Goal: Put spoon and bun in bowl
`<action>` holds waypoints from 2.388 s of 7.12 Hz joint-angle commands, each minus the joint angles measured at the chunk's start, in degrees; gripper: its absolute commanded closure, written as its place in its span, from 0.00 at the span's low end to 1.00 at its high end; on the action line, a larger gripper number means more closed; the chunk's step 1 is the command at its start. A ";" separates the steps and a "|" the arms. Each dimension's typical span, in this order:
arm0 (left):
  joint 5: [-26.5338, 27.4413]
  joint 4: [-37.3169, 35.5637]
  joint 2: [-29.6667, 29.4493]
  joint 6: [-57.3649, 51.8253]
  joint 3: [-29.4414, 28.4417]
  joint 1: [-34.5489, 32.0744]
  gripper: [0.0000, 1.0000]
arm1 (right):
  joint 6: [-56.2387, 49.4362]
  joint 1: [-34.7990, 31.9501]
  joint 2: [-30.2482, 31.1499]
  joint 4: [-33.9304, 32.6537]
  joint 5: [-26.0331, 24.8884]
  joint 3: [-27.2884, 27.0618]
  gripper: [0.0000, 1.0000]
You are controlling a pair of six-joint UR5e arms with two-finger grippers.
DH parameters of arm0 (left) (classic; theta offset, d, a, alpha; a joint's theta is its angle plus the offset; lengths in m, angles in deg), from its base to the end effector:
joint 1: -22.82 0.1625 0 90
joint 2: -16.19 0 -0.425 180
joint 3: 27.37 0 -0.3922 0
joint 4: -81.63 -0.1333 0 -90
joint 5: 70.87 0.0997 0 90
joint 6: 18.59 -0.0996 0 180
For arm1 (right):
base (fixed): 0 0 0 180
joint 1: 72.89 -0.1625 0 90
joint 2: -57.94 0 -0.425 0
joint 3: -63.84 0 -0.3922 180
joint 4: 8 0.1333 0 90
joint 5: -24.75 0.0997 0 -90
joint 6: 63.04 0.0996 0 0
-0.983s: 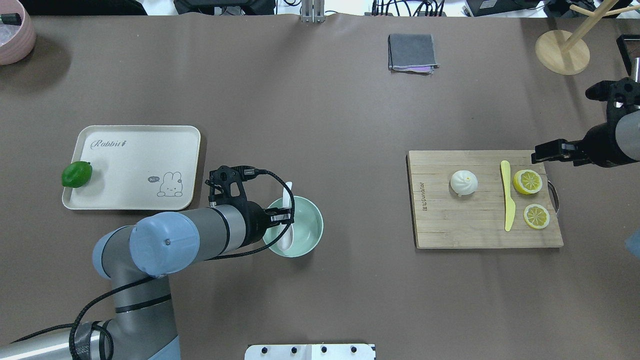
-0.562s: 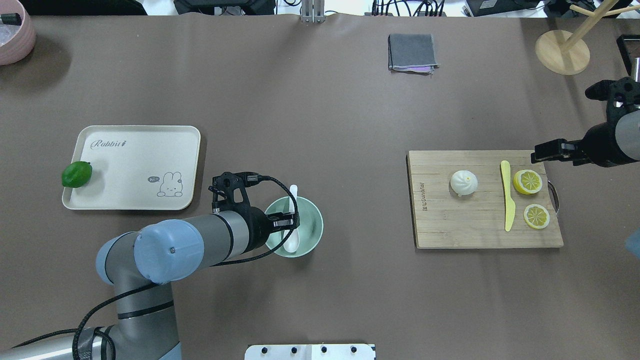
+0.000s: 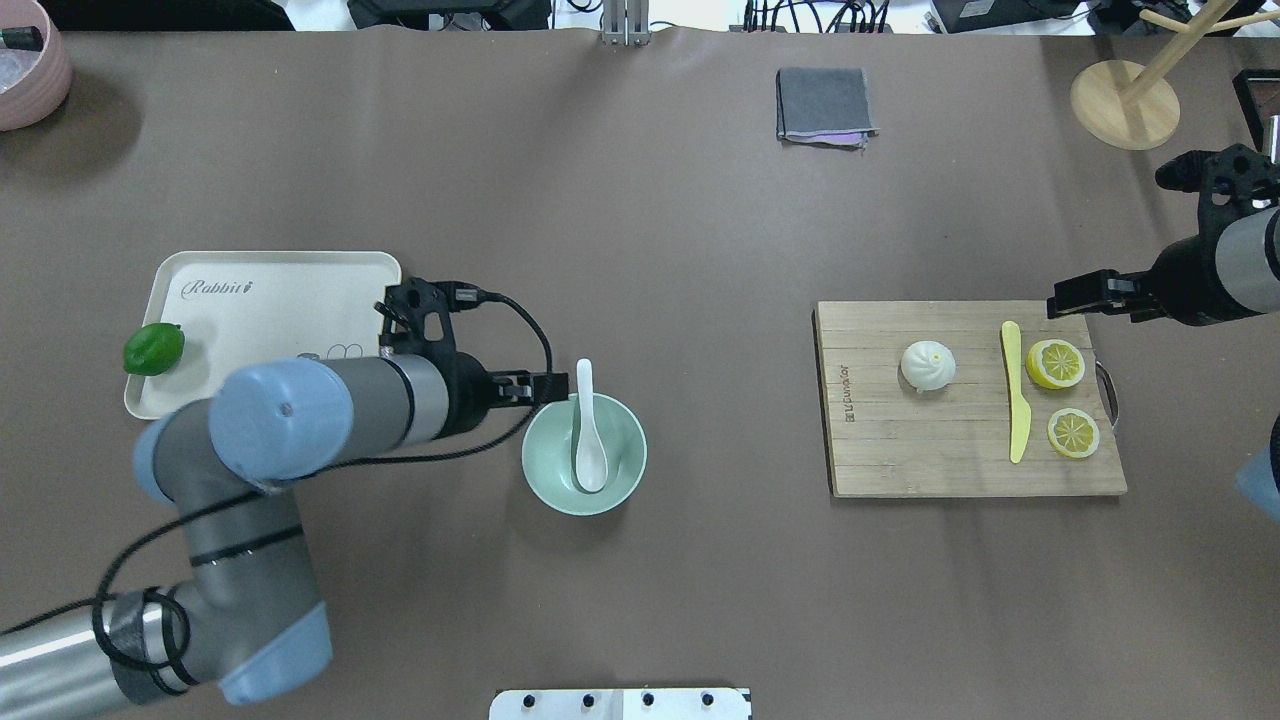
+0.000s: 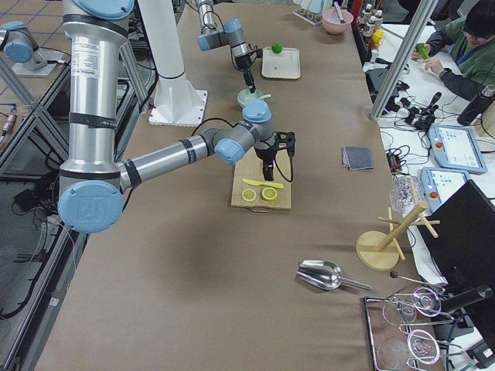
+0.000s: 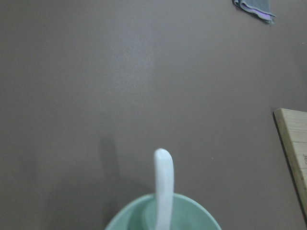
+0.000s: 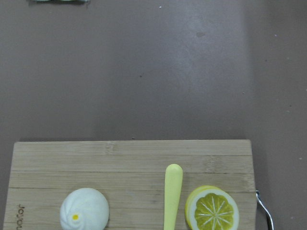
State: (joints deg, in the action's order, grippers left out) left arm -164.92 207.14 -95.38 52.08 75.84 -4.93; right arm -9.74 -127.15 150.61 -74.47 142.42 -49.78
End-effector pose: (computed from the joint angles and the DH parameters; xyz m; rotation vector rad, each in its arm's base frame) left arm 0.4771 -0.3937 0.2737 0.4334 1.1491 -0.0847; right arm -0.2094 -0.4400 0.4399 0.2209 -0.8592 0.0987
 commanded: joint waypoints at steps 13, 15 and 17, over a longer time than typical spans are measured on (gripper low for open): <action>-35.58 -0.97 20.78 -47.11 -2.66 -37.38 0.02 | 14.55 21.30 -13.57 -12.28 -20.63 6.92 1.00; -35.50 -0.97 20.69 -46.76 -2.75 -37.29 0.02 | 16.47 21.21 -19.15 -17.50 -20.37 5.26 1.00; -35.41 -0.97 20.52 -46.41 -3.10 -37.20 0.02 | 24.35 23.92 -30.04 -27.09 -20.63 5.16 1.00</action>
State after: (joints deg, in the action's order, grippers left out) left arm -200.37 206.17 -74.77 5.52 72.98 -42.20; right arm 9.86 -105.17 127.02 -96.23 121.97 -44.60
